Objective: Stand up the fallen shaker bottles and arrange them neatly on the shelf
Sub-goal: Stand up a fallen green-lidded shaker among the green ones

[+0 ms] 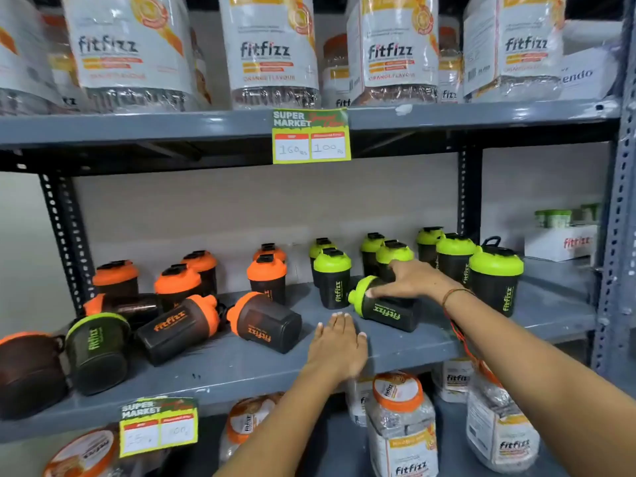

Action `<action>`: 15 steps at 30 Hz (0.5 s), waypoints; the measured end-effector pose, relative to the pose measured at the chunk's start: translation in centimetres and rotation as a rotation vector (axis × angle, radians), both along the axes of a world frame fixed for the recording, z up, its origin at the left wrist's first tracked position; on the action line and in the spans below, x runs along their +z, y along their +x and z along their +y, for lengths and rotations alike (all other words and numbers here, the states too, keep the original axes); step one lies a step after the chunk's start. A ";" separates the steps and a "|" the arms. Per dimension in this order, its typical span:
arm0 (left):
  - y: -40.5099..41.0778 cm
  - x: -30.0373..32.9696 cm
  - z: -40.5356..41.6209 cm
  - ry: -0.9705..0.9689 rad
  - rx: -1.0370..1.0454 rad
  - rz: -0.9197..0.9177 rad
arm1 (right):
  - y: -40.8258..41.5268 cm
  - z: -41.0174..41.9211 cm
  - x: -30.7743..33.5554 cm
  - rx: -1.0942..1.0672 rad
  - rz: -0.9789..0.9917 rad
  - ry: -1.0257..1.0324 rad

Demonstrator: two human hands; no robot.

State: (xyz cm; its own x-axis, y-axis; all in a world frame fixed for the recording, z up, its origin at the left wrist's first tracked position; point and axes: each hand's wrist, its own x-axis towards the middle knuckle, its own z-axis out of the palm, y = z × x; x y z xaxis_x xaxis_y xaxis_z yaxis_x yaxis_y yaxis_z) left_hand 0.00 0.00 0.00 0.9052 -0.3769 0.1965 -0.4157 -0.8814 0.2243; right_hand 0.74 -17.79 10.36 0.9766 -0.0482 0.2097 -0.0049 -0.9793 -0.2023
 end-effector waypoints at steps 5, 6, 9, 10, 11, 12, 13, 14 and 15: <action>2.4 0.2 -0.4 0.064 0.054 0.103 | 1.8 -0.2 -0.8 0.023 0.155 -0.124; 2.5 0.1 -0.4 0.077 0.050 0.118 | 2.1 -0.3 -1.0 0.031 0.178 -0.140; 2.8 0.3 -0.4 0.101 0.044 0.130 | 2.8 -0.9 -1.8 0.036 0.198 -0.096; 2.9 0.2 -0.3 0.101 0.046 0.125 | 2.8 -1.0 -2.0 0.037 0.187 -0.074; 2.8 0.2 -0.3 0.097 0.046 0.119 | 3.0 -1.3 -2.3 0.037 0.171 -0.040; 2.6 0.2 -0.3 0.098 0.046 0.113 | 2.9 -1.6 -2.6 0.045 0.148 0.010; 2.5 0.1 -0.3 0.095 0.043 0.108 | 2.6 -2.0 -2.8 0.056 0.115 0.104; 2.5 0.1 -0.3 0.092 0.043 0.104 | 2.4 -2.5 -3.0 0.071 0.071 0.247; 2.4 0.1 -0.2 0.093 0.042 0.102 | 2.1 -3.0 -3.2 0.093 0.033 0.419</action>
